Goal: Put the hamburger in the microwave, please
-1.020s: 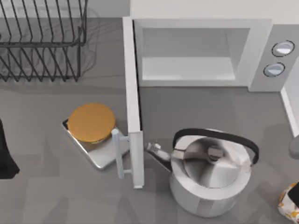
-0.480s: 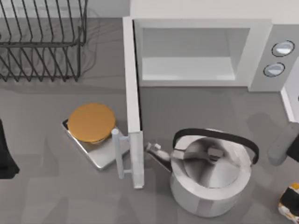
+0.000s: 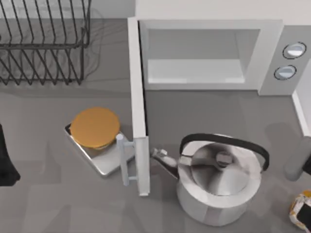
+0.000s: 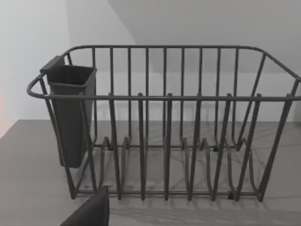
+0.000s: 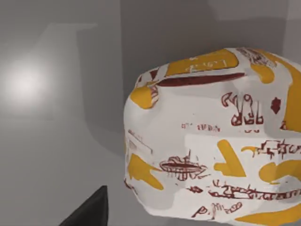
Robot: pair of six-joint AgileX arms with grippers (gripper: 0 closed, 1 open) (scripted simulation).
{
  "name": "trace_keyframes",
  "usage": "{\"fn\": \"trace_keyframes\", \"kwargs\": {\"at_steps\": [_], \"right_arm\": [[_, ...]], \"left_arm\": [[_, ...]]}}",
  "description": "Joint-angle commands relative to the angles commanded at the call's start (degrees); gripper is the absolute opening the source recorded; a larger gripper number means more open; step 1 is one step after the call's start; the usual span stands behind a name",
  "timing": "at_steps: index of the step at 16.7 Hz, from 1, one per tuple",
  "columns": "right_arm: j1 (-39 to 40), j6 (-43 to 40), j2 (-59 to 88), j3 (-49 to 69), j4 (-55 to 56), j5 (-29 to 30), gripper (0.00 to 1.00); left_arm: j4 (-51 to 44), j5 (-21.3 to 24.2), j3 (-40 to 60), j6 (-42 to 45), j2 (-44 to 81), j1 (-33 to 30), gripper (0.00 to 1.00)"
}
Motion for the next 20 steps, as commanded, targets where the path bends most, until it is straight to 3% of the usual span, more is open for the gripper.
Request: {"fn": "trace_keyframes", "kwargs": {"at_steps": [7,13,20], "right_arm": [[2.1,2.2,9.3,-6.4,15.5,-0.1,1.0],[3.6,3.6,11.1,-6.1,17.1,-0.2,1.0],[3.6,3.6,11.1,-6.1,17.1,-0.2,0.47]], "left_arm": [[0.0,0.0,0.0,0.0,0.0,0.0,1.0],[0.0,0.0,0.0,0.0,0.0,0.0,1.0],[0.0,0.0,0.0,0.0,0.0,0.0,1.0]]}}
